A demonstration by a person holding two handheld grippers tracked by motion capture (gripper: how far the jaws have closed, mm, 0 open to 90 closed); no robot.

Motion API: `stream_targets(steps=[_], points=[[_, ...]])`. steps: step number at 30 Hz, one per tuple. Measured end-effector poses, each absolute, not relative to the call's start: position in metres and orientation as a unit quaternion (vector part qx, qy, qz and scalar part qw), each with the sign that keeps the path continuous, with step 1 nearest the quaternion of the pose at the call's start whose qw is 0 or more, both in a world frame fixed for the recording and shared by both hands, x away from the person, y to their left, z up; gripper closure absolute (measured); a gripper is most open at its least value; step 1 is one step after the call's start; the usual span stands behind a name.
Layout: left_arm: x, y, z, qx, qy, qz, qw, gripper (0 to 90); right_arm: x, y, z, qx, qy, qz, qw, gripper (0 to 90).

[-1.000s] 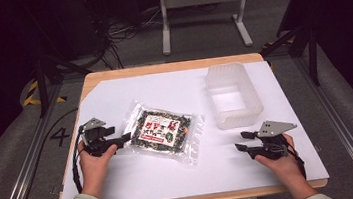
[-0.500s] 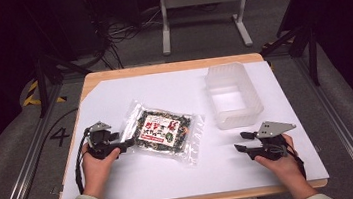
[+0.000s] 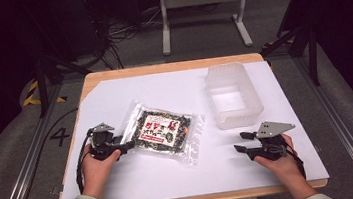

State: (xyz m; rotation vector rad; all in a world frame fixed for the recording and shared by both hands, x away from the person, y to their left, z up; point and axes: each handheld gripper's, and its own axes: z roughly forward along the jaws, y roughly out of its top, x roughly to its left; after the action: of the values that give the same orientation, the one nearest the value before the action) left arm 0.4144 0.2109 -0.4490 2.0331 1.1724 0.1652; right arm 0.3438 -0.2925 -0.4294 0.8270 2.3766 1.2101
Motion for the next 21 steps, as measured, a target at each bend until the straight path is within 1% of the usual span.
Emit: stream_targets(steps=[2,6,8,10,11,13,16,19,21], points=[[0.414,0.212,-0.449,0.797,0.462,0.06,0.384,44.0,0.344,-0.292,-0.43,0.292,0.839,0.427,0.172,46.6],[0.414,0.215,-0.448,0.795,0.467,0.048,0.384,51.7,0.344,-0.292,-0.43,0.291,0.839,0.427,0.172,46.3],[0.415,0.218,-0.447,0.793,0.467,0.043,0.388,60.9,0.344,-0.292,-0.43,0.29,0.839,0.427,0.173,46.1],[0.415,0.22,-0.448,0.789,0.468,0.027,0.396,65.0,0.344,-0.292,-0.43,0.29,0.839,0.427,0.173,46.0],[0.415,0.219,-0.447,0.79,0.469,0.026,0.395,69.8,0.344,-0.291,-0.43,0.29,0.839,0.427,0.172,45.9],[0.413,0.217,-0.446,0.794,0.467,0.037,0.387,71.4,0.344,-0.291,-0.43,0.289,0.84,0.427,0.172,45.9],[0.412,0.215,-0.445,0.793,0.469,0.039,0.387,73.0,0.344,-0.291,-0.43,0.288,0.84,0.427,0.172,45.8],[0.413,0.218,-0.447,0.784,0.477,0.026,0.396,75.2,0.344,-0.291,-0.43,0.287,0.84,0.427,0.17,45.3],[0.413,0.222,-0.449,0.774,0.485,0.014,0.407,80.0,0.344,-0.29,-0.43,0.286,0.841,0.427,0.17,45.2]])
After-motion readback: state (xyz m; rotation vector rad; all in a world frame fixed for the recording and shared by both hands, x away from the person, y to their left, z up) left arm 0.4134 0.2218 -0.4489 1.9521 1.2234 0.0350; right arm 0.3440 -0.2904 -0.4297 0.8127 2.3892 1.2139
